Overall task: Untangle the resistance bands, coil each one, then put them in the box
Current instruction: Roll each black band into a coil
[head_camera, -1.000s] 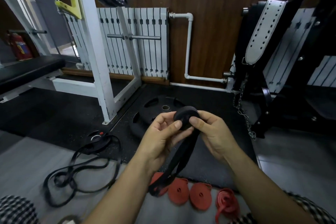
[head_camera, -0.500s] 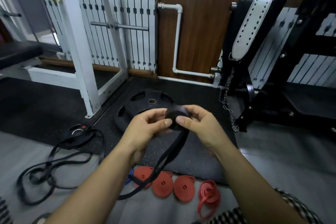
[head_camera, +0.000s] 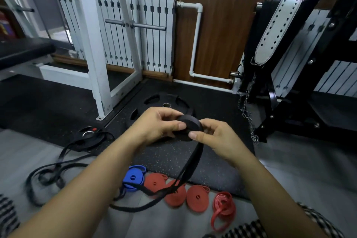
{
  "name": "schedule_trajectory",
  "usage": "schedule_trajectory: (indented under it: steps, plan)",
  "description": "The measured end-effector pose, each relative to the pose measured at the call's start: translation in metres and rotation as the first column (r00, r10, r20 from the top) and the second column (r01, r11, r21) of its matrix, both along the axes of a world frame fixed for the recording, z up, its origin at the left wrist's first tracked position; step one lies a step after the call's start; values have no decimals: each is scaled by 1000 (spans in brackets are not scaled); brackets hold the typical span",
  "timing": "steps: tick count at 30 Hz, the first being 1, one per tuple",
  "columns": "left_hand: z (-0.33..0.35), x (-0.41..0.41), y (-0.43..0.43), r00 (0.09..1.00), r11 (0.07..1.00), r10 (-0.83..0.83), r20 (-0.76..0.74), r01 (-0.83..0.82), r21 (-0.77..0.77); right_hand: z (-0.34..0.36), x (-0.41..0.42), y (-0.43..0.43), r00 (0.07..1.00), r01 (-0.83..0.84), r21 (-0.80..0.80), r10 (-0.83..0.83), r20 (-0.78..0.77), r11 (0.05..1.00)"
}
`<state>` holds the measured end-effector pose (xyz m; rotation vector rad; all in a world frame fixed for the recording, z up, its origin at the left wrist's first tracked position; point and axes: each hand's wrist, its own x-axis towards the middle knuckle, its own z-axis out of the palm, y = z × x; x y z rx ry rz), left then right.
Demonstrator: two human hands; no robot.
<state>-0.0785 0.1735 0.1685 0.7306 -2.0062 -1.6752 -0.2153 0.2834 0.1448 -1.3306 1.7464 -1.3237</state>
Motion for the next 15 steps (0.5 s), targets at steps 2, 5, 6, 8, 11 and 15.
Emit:
schedule_trajectory:
  steps: [2, 5, 6, 8, 11, 15]
  plan:
    - [-1, 0, 4, 991, 983, 69, -117, -48, 175, 2, 0, 0, 987, 54, -76, -41, 157, 996]
    - [-11, -3, 15, 929, 856, 204, -310, -16, 517, -2, 2, -3, 936, 115, -144, -58, 348, 983]
    - [-14, -6, 19, 902, 801, 254, -349, 6, 598, -4, 4, -5, 915, 124, -155, -53, 399, 980]
    - [-18, -11, 27, 859, 703, 324, -396, 62, 709, -8, 8, -7, 875, 147, -192, -37, 483, 970]
    - [-24, -16, 34, 826, 606, 363, -431, 142, 783, -8, 7, -7, 888, 159, -218, -43, 459, 963]
    - [-30, -11, 21, 932, 756, 190, -310, 62, 652, -1, -2, -3, 968, 124, -192, -76, 240, 974]
